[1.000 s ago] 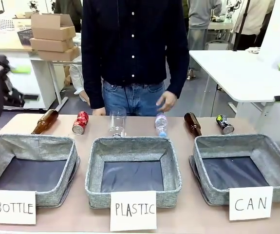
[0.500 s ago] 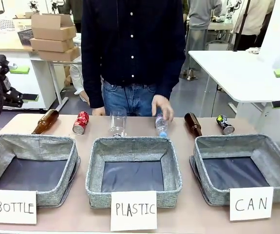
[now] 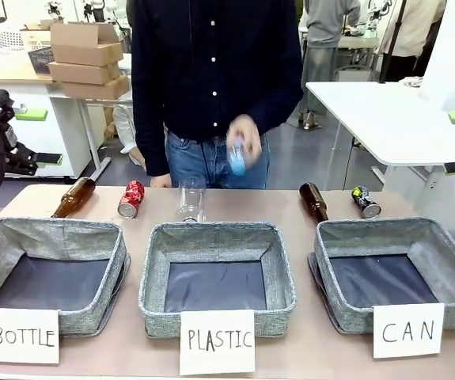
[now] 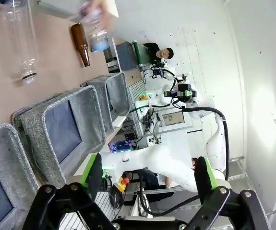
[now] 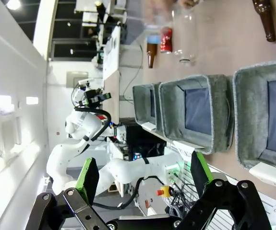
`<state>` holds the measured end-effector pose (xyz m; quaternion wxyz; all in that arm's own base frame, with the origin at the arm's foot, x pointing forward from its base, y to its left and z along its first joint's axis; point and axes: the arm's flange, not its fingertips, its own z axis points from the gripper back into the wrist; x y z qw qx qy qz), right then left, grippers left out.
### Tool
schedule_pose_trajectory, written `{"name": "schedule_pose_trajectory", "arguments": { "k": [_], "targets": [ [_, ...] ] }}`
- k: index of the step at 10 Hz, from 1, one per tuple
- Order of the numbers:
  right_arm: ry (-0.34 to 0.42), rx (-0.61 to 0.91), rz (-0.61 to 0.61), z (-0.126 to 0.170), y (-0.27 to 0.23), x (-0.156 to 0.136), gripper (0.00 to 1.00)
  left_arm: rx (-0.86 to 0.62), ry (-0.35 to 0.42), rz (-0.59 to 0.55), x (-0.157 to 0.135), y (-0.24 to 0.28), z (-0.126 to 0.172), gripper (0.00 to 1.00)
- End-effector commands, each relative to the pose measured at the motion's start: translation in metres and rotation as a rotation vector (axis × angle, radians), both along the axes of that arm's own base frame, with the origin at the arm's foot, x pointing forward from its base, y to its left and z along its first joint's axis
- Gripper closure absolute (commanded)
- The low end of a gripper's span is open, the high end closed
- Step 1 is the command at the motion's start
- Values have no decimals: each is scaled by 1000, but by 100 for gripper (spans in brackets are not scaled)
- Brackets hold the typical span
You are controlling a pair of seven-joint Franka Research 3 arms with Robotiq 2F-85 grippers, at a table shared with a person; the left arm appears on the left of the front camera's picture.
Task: Sort the can waste into the basket.
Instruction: Pick up the can waste from the table and place it in the right Fabric basket.
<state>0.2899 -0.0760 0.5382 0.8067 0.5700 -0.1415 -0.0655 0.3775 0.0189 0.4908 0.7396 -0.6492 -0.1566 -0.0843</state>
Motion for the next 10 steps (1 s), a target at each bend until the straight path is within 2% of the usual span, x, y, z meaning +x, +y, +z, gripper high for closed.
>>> {"name": "schedule_pose_trajectory", "arguments": {
  "k": [1, 2, 3, 4, 6, 7, 8, 9, 10],
  "targets": [
    [-32, 12, 9, 1, 1, 4, 0, -1, 0, 0, 0, 0, 0, 0],
    [-32, 12, 9, 1, 1, 4, 0, 103, -73, 33, -5, 4, 16, 0],
    [-32, 12, 9, 1, 1, 4, 0, 187, -65, 44, 4, -3, 18, 0],
    [-32, 12, 9, 1, 1, 4, 0, 343, -58, 117, 18, -14, 13, 0],
    [-32, 12, 9, 1, 1, 4, 0, 729, -41, 103, 58, -50, -8, 0],
    [-32, 12, 9, 1, 1, 4, 0, 874, -71, 70, 73, -70, -21, 0],
    [-32, 12, 9, 1, 1, 4, 0, 953, -131, 91, 82, -90, -30, 0],
    [-32, 12, 9, 1, 1, 4, 0, 891, -36, 103, 81, -100, -26, 0],
    [-32, 12, 9, 1, 1, 4, 0, 824, -164, 87, 68, -80, -22, 0]
  ]
}}
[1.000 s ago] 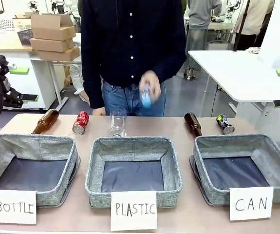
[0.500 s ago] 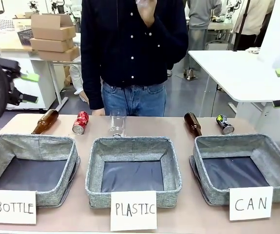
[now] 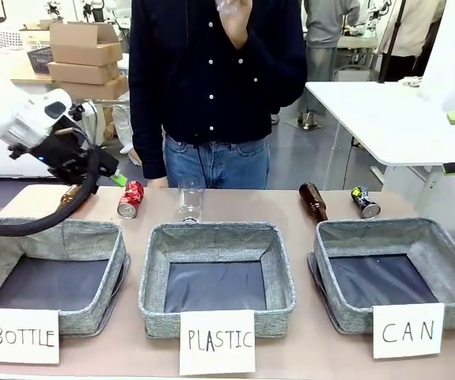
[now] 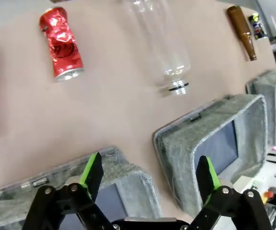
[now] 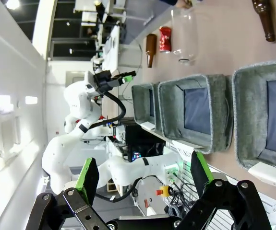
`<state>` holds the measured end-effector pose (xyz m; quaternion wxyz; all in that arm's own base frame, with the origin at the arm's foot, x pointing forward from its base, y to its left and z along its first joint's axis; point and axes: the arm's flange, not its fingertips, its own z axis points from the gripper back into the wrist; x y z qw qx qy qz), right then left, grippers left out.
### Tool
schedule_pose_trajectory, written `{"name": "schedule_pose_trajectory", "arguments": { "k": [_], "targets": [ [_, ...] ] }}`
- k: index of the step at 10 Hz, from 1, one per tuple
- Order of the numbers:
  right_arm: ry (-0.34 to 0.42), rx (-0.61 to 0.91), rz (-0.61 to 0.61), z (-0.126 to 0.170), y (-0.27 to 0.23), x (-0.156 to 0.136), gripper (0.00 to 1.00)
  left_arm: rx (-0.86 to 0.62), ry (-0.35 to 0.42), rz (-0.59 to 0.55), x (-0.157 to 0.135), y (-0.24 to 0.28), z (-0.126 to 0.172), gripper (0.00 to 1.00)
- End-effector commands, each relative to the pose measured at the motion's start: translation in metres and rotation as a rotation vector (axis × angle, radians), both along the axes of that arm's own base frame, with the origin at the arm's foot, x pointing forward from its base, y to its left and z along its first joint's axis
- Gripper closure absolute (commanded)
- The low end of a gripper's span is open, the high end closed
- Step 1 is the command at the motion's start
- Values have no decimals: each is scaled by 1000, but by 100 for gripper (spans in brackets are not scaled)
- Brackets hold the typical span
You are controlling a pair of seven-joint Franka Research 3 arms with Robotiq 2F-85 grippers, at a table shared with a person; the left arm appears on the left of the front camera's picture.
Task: Sort the can waste into the basket.
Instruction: Pick up the can waste from the table and place it in the right Fabric basket.
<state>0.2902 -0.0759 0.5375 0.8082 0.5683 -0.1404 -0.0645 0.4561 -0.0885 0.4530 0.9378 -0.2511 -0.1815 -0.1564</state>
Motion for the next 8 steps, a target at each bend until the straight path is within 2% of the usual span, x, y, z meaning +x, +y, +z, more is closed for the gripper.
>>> {"name": "schedule_pose_trajectory", "arguments": {
  "k": [1, 2, 3, 4, 5, 6, 8],
  "targets": [
    [-33, 17, 6, 1, 1, 4, 0, -69, -22, -15, -11, 27, 15, 0],
    [-33, 17, 6, 1, 1, 4, 0, 0, 0, 0, 0, 0, 0, 0],
    [-33, 17, 6, 1, 1, 4, 0, 66, -7, 43, 18, 0, -3, 0],
    [-33, 17, 6, 1, 1, 4, 0, 142, 17, 171, 54, -2, -10, 0],
    [-33, 17, 6, 1, 1, 4, 0, 185, 53, 155, 80, -6, -19, 0],
    [-33, 17, 6, 1, 1, 4, 0, 252, 63, 210, 101, -11, -29, 0],
    [-33, 17, 6, 1, 1, 4, 0, 304, 80, 209, 126, -32, -51, 0]
  ]
}}
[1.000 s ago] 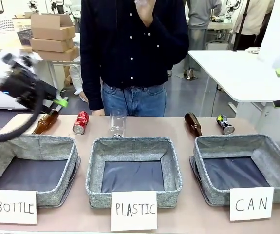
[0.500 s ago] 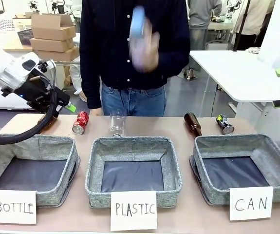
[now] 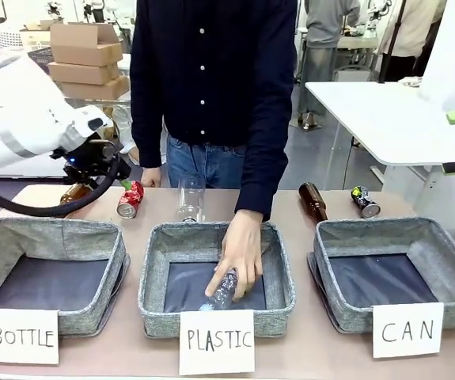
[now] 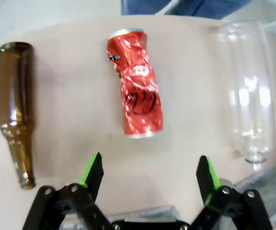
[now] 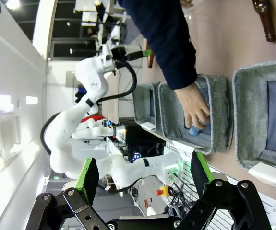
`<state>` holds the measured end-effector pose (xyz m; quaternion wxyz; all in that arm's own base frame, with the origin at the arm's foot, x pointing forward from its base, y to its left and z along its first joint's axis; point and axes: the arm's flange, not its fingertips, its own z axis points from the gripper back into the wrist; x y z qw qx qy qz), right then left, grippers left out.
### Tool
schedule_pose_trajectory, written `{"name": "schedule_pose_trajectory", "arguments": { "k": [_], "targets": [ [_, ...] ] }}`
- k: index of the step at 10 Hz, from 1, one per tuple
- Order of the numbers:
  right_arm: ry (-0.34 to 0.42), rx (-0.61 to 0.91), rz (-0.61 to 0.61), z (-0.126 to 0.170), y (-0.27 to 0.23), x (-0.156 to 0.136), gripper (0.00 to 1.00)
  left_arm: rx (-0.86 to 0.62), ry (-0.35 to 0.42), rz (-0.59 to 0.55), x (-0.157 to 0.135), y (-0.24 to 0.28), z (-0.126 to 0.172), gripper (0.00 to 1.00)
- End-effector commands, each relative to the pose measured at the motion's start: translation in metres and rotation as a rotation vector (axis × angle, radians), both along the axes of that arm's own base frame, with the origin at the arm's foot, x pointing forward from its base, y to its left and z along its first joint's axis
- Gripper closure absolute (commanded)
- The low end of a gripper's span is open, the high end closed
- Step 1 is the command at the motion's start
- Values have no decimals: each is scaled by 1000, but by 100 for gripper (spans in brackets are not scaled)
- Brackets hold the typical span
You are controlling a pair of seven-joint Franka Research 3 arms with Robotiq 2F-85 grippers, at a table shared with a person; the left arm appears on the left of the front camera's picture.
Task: Sort the can waste into the basket.
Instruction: Pick up the can waste from the table and place it in the right Fabric basket.
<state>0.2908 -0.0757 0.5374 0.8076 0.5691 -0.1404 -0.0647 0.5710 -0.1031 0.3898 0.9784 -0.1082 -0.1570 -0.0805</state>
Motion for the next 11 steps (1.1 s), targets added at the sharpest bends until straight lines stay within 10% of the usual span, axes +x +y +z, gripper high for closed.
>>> {"name": "schedule_pose_trajectory", "arguments": {
  "k": [1, 11],
  "targets": [
    [-33, 15, 6, 2, 1, 3, 0, 64, 20, 35, 20, -28, 0, 0],
    [-33, 15, 6, 2, 1, 3, 0, 163, 70, 167, 62, -47, -69, 0]
  ]
}}
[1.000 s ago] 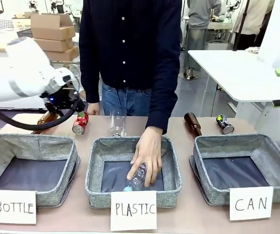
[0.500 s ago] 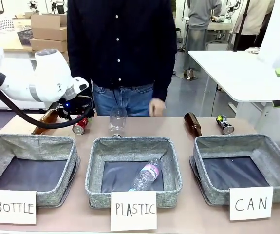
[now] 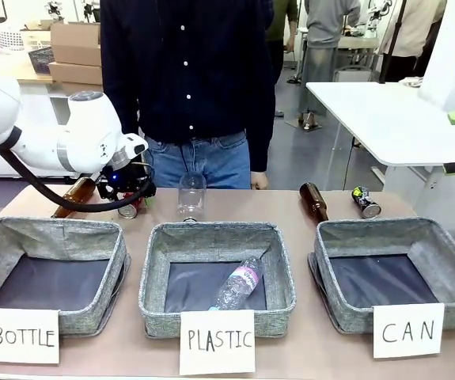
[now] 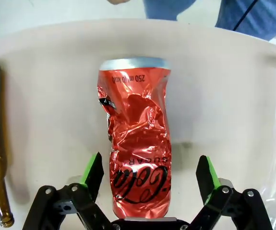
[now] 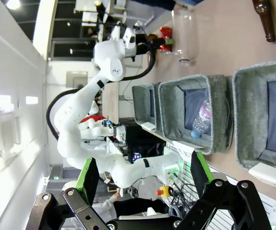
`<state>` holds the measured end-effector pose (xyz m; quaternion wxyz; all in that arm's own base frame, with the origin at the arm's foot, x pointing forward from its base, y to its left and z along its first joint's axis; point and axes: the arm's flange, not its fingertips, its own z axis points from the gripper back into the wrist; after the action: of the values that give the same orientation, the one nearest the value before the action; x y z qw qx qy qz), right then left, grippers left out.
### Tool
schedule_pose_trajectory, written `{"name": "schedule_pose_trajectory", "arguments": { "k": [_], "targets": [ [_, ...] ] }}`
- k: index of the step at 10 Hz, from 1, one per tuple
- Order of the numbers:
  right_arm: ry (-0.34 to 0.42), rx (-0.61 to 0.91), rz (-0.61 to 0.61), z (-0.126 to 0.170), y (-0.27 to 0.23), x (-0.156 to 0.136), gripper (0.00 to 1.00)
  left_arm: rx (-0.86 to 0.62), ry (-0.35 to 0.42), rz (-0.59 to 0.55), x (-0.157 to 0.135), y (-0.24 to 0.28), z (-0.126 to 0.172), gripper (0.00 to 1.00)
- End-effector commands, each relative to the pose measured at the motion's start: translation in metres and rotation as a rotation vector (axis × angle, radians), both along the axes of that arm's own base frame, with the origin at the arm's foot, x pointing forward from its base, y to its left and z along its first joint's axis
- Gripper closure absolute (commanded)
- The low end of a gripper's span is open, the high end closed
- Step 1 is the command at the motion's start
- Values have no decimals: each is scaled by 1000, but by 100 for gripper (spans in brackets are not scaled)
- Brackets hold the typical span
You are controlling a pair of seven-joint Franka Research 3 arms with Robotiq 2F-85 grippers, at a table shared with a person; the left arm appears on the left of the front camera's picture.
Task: Sort the can waste into the basket.
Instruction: Pick up the can waste from the table and place it in the right Fabric basket.
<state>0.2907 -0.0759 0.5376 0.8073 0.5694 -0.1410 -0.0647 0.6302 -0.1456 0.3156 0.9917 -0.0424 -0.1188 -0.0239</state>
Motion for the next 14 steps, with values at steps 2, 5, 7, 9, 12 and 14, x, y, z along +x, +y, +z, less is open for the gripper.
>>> {"name": "schedule_pose_trajectory", "arguments": {
  "k": [2, 5, 7, 9, 12, 14],
  "targets": [
    [-32, 14, 7, 1, 1, 3, 0, 54, -34, 50, 4, -6, 8, 60],
    [-32, 14, 7, 1, 1, 3, 0, 67, -19, 55, 8, -8, 2, 100],
    [-32, 14, 7, 1, 1, 3, 0, 61, -13, 67, 7, -7, 1, 98],
    [-32, 14, 7, 1, 1, 3, 0, 51, -8, 79, 5, -2, 4, 100],
    [-32, 14, 7, 1, 1, 3, 0, 5, 22, 63, -7, 12, 24, 100],
    [-32, 14, 7, 1, 1, 3, 0, -143, -23, -49, -53, 47, 98, 100]
  ]
}}
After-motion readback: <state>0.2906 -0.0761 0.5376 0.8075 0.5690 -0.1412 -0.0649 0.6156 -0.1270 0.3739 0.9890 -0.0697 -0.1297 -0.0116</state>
